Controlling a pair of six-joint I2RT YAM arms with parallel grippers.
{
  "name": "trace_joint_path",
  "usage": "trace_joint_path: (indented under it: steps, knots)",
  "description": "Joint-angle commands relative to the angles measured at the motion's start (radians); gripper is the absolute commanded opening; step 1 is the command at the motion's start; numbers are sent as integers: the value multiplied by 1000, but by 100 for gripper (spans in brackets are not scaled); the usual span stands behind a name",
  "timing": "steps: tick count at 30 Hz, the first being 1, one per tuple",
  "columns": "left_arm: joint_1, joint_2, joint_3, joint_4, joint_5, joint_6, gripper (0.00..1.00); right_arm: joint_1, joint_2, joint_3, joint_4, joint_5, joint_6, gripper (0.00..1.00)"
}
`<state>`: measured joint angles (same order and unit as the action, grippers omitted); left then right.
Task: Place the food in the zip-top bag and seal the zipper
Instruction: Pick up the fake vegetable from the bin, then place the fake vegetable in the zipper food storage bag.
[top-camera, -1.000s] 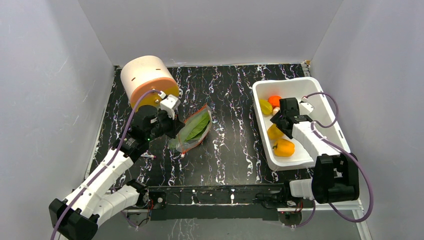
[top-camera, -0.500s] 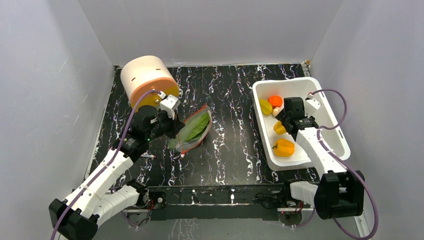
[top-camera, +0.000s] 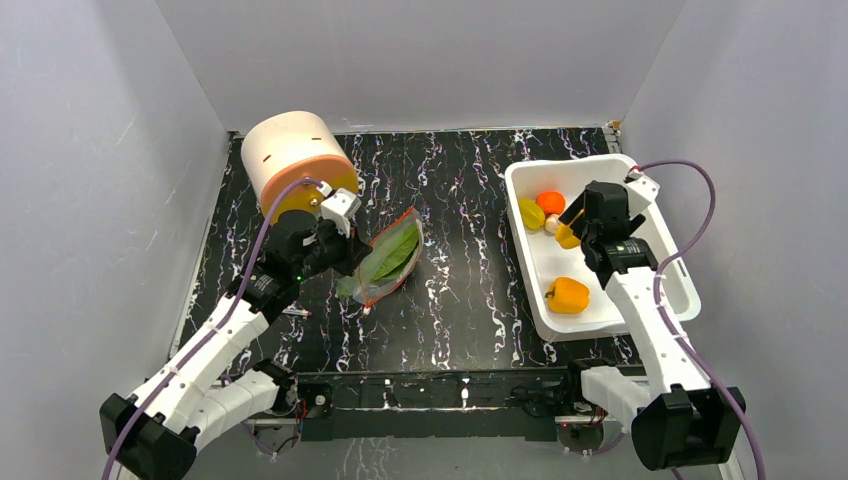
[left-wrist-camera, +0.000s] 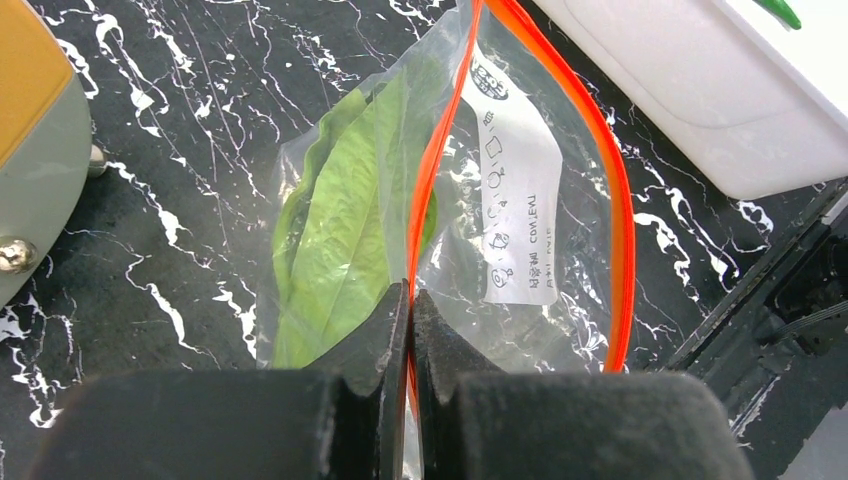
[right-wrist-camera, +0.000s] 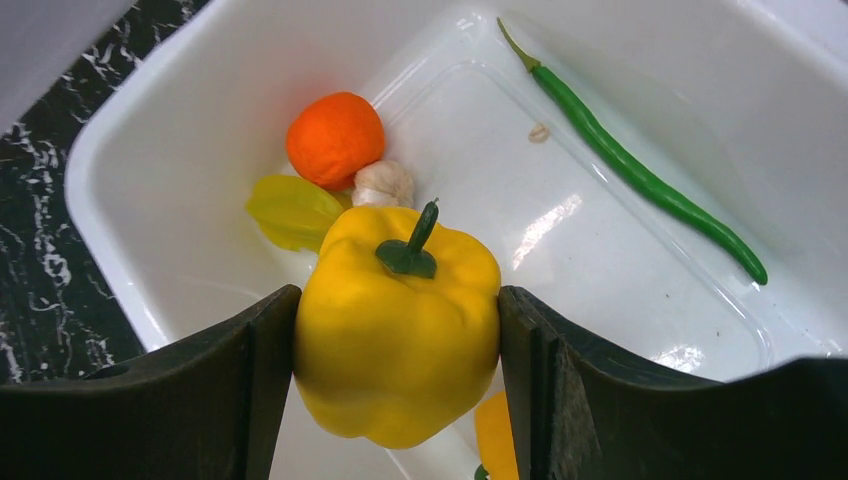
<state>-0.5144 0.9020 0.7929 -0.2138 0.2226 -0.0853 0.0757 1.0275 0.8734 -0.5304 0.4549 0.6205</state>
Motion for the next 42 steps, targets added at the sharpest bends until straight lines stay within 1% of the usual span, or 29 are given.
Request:
trace_joint_path:
  steps: [1, 5, 10, 18, 22, 25, 29, 32, 34, 38, 42]
  knots:
    - [-5, 12, 17, 50, 36, -44, 0, -1, -58, 99, 0, -41, -62, 47]
    - [-5, 31, 38, 65, 43, -79, 0, 2, -92, 126, -19, -99, -81, 47]
    - [-5, 54, 48, 89, 59, -117, 0, 4, -126, 139, -16, -220, -100, 47]
    - [-5, 87, 73, 102, 22, -142, 0, 16, -153, 146, 12, -488, -57, 45]
    - [-5, 90, 75, 118, 27, -186, 0, 35, -170, 125, 45, -556, -46, 45]
    - [-6, 90, 68, 139, 30, -211, 0, 49, -138, 146, 46, -614, -30, 46]
    - [-5, 101, 72, 157, 24, -229, 0, 109, -108, 190, 59, -596, -22, 46]
    - [-5, 114, 87, 155, 34, -255, 0, 170, -86, 187, 107, -587, 8, 46]
    - [-5, 116, 92, 163, 38, -284, 0, 226, -63, 195, 129, -588, 32, 46]
    - [-6, 120, 110, 163, 61, -317, 0, 368, -60, 186, 207, -510, 71, 46]
    - [-4, 115, 98, 190, 78, -364, 0, 462, -22, 196, 239, -528, 113, 45]
